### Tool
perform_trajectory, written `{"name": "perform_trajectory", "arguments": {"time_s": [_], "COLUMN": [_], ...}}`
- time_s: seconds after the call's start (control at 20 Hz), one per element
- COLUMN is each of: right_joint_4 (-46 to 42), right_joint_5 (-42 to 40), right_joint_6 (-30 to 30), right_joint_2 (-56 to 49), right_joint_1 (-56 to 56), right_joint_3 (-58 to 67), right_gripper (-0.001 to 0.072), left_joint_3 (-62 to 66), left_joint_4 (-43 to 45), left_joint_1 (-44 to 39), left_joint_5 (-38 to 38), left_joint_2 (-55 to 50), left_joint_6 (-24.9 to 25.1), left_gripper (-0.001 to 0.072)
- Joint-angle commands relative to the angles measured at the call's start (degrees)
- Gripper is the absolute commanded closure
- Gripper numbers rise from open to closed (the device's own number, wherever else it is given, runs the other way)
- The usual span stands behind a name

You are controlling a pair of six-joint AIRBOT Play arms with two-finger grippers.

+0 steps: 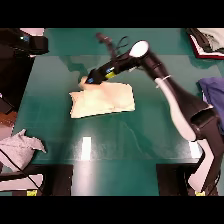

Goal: Fold the shirts.

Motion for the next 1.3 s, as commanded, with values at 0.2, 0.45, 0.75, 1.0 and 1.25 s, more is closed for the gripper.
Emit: {"name": "perform_trajectory", "arguments": {"time_s": [0.2, 0.45, 0.75, 1.0, 1.25], "right_joint_4": [-12.1, -14.9, -5.0, 2.5, 6.2], "right_joint_5": [0.4, 0.4, 2.5, 5.7, 5.5], "right_joint_6": [-3.5, 1.3, 3.6, 3.4, 2.8], "right_joint_2": [9.4, 18.4, 10.8, -0.3, -4.3], "right_joint_1": [-0.7, -21.0, -32.0, -23.5, -16.5], "right_joint_3": [-14.4, -35.1, -39.3, -28.7, -23.7], "right_gripper": [0.0350, -0.0008, 0.0021, 0.0020, 0.0223], "left_joint_3": [0.0, -0.2, -0.2, -0.2, -0.2], "left_joint_4": [0.6, -4.3, -7.9, -9.6, -9.5], "left_joint_1": [1.5, 1.5, 0.9, 0.2, 0.2], "left_joint_5": [-2.5, -3.0, -2.5, -2.6, -3.8], "left_joint_2": [1.7, 1.1, -1.1, -1.5, -1.5], "left_joint_6": [-0.1, 0.0, 0.1, 1.4, 1.4], "left_gripper": [0.0684, 0.0684, 0.0683, 0.0684, 0.0684]}}
